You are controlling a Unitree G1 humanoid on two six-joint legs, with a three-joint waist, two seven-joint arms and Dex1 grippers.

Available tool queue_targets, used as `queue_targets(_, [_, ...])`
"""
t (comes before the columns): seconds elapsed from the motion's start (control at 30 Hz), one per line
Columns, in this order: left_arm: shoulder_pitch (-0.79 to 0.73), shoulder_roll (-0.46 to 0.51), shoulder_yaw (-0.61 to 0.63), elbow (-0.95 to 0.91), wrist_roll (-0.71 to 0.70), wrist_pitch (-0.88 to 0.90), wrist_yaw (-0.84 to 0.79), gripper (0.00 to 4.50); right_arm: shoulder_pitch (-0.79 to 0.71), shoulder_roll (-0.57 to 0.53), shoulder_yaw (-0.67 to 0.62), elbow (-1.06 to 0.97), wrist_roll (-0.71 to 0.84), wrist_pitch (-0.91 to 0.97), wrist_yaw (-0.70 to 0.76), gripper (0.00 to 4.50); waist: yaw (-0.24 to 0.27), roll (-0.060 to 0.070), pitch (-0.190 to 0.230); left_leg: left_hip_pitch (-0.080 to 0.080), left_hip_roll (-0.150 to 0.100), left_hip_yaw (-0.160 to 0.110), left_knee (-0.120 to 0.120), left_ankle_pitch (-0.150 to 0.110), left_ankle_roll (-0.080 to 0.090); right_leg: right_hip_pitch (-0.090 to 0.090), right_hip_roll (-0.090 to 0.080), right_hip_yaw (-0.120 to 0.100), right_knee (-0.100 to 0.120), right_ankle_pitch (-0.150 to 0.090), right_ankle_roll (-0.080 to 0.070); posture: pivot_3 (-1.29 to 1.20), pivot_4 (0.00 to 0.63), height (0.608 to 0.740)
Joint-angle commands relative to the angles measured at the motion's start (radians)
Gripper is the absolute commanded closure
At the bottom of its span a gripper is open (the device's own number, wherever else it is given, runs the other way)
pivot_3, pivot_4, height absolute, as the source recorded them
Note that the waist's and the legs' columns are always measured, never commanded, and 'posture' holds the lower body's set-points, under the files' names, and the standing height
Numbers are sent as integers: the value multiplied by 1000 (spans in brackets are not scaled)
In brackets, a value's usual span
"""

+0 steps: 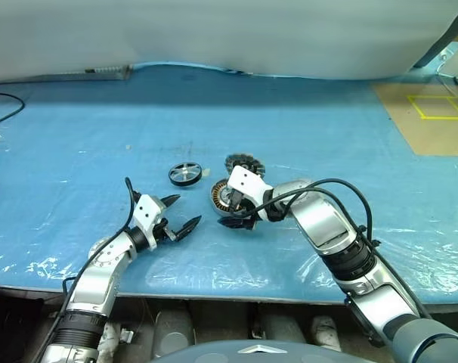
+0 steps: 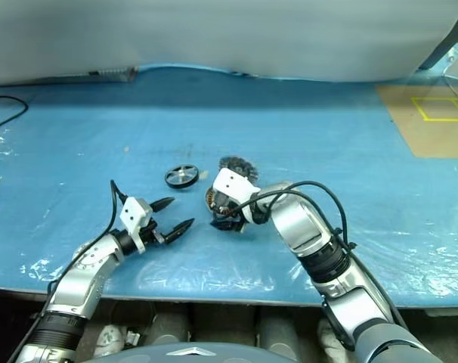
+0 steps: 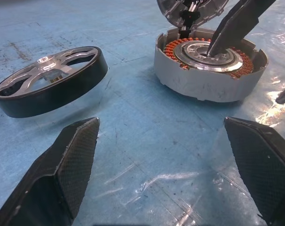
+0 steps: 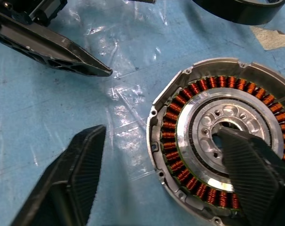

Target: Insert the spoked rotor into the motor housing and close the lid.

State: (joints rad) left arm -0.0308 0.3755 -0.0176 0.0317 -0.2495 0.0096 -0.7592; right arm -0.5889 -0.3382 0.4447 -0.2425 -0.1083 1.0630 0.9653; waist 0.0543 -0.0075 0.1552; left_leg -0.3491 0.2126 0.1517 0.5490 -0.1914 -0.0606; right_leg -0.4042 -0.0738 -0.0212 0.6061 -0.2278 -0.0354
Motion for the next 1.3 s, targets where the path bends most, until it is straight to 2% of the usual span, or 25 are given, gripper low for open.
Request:
queue_targets(0.03, [-7,9,5,-33,-13,-5,-8,0,-37,-21,-29,-81,84,96,12,366,0,0,0,0,0,0,0,0,0,0,0,0,0,0,0,0,150,740])
queue_targets(0.17, [-10,4,4,-33,-23,-3,-15,0,-73,-53,-86,-162,189,198,21,366,0,0,1,-2,0,0,0,0,0,-2,0,0,0,0,0,0,150,740])
queue_targets(0.27, [-12,5,2,-32,-27,-1,-22,0,-37,-127,-149,-233,280,220,52,366,4,0,1,-2,-1,0,-1,0,0,-2,0,0,0,0,0,0,150,740])
queue_targets(0.4, [-24,7,2,-23,-30,3,-28,0,80,-246,-235,-260,350,132,63,366,19,0,1,-2,-1,0,-2,0,0,-2,0,0,0,0,0,0,150,740])
queue_targets(0.53, [-30,11,2,-22,-34,3,-34,0,198,-306,-299,-217,324,-14,-14,366,18,0,1,-2,-1,0,-1,0,0,-2,0,1,0,0,0,0,150,740])
queue_targets(0.73, [-44,16,0,-23,-38,11,-46,0,305,-198,-367,-30,255,-250,-248,366,13,0,1,0,-1,2,0,0,0,-2,0,2,1,0,0,0,150,740])
queue_targets(0.93, [-49,25,3,-37,-46,28,-54,0,300,-37,-439,135,238,-427,-453,366,13,1,1,-2,-2,2,-1,0,0,-4,0,2,0,0,0,0,150,740])
queue_targets(1.1, [-45,37,8,-57,-57,45,-53,0,302,13,-459,224,236,-533,-523,366,13,1,1,-2,-2,2,-1,0,0,-4,0,2,0,0,0,0,150,740])
queue_targets(1.3, [-41,46,9,-71,-61,57,-49,0,329,7,-446,280,221,-578,-544,366,13,1,1,-2,-2,2,-1,0,0,-4,0,2,0,0,0,0,150,740])
